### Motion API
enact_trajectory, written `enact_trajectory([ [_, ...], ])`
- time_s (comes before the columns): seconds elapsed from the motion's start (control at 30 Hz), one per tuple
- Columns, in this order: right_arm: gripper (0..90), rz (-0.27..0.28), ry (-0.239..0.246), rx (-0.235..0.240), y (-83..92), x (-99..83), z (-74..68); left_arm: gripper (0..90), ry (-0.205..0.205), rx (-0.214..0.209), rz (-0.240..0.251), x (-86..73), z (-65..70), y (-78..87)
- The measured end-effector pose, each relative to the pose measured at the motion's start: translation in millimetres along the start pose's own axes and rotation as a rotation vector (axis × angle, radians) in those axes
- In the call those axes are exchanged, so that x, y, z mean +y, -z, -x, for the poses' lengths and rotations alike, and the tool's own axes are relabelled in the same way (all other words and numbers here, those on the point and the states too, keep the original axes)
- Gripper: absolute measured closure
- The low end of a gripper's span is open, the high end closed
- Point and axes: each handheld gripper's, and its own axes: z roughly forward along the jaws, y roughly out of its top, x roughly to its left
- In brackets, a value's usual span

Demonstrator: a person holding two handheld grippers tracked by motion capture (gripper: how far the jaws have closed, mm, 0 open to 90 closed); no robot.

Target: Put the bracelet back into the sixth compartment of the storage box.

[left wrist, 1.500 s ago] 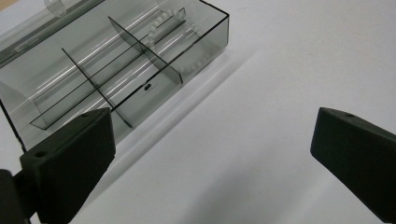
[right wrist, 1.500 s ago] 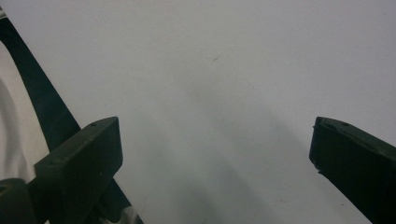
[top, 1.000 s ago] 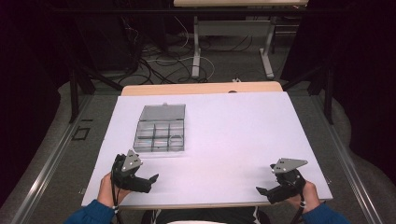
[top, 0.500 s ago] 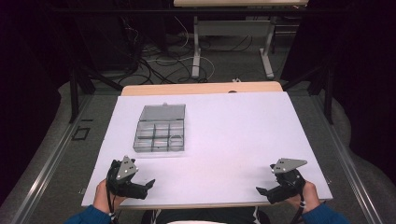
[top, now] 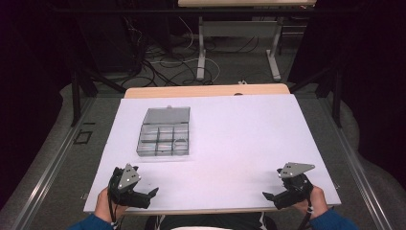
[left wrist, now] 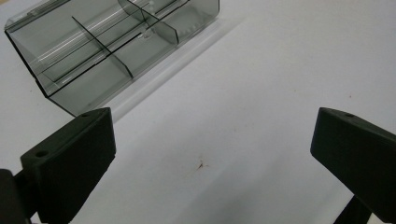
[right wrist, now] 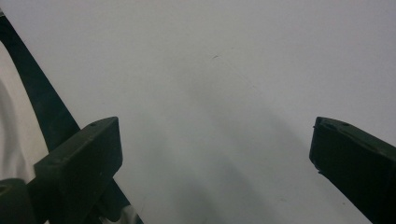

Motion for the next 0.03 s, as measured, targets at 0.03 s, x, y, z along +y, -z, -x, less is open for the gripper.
enact_trajectory([
  [0.03,1.8,-0.002,-0.003,0.001,0.1,0.0,0.0,0.0,0.0,0.001,-0.001,0.1,-0.1,-0.1],
])
